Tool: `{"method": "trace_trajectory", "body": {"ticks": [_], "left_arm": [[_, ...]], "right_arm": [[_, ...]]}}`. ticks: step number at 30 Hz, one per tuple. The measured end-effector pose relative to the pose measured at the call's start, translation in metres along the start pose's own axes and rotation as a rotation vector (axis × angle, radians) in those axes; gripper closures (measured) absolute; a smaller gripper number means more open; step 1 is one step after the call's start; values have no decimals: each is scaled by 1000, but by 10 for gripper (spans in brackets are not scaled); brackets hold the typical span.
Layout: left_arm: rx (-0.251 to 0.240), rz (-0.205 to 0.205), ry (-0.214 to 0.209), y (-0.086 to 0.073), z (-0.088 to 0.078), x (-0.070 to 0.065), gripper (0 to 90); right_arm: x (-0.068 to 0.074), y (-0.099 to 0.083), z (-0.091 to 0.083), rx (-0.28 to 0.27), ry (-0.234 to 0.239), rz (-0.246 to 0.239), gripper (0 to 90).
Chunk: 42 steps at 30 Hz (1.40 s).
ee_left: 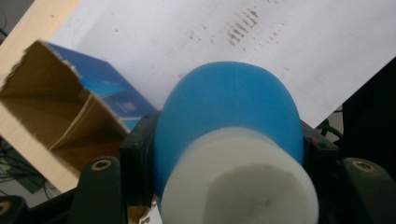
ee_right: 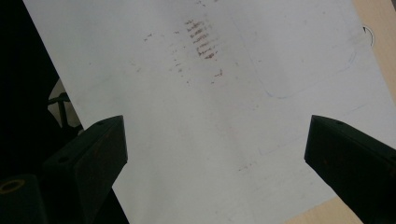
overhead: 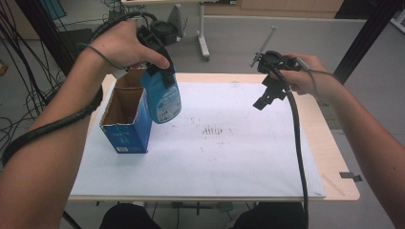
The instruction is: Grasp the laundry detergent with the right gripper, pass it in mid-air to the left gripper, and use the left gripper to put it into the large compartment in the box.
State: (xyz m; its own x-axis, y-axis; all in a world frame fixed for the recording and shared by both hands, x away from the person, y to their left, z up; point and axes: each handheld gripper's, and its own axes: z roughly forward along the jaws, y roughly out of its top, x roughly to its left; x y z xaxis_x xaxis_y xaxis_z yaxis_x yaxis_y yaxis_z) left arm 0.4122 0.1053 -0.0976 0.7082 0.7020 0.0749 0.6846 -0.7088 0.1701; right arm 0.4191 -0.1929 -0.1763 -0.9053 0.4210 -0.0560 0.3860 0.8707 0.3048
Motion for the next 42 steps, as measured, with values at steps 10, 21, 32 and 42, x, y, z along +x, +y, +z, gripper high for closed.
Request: {"method": "trace_trajectory", "body": {"ticks": [10,21,32,42], "left_arm": [[-16,-151,35,-17,-22,38,375],[-16,-274,49,-29,-28,63,375],[-14,-410,95,-43,-40,83,375],[-20,-529,112,-51,-43,97,375]], "right_arm": [[1,4,2,8,-5,-6,58],[0,6,3,2,-7,-8,58],[0,9,7,0,-4,-19,58],[0,10,7,-7,-8,-23,58]]}}
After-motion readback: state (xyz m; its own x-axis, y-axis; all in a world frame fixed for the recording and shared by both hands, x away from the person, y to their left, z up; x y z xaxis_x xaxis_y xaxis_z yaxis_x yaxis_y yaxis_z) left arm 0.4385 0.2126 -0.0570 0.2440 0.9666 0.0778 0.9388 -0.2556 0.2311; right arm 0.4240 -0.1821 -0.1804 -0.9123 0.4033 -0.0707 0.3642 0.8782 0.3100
